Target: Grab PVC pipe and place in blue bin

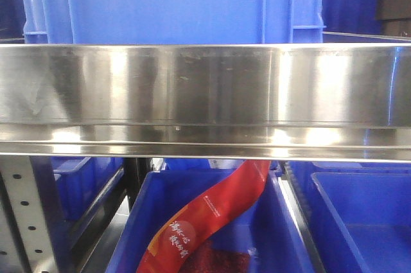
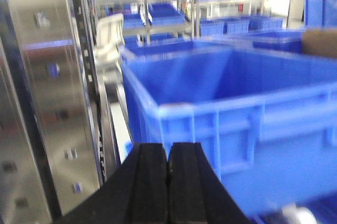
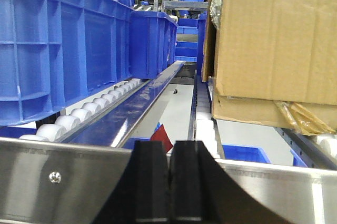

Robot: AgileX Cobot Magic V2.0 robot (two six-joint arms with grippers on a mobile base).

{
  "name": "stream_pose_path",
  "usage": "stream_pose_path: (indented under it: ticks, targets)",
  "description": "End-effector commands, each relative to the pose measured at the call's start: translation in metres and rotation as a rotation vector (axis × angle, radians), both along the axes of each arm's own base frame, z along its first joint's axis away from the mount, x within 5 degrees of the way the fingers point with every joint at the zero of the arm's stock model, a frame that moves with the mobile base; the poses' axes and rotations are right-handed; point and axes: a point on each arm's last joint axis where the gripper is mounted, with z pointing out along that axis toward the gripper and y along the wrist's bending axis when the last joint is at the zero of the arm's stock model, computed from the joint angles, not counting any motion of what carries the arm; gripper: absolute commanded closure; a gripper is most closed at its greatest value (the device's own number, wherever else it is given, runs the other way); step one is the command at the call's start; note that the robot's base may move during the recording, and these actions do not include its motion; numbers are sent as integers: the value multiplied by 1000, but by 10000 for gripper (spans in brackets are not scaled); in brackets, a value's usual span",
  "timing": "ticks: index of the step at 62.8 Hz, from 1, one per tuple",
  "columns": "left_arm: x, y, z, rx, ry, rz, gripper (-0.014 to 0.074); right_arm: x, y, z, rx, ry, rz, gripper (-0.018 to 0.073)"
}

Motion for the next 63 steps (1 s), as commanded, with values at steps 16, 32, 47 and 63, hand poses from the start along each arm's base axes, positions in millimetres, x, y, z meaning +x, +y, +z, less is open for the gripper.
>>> stream_pose_path:
  ticks: [16,32,47,63]
  targets:
    - [-27,9,-44,-6,-97,10,707,0,0,2,-13,-26,-5,727]
    - [-45,23,-108,-119,-67,142,707,0,0,2,-13,-26,-5,727]
    - [-46,28,-156,-97,-27,234,707,0,0,2,-13,-26,-5,727]
    - [-46,29,-154,-51,-56,249,707,0,0,2,-13,-26,-5,727]
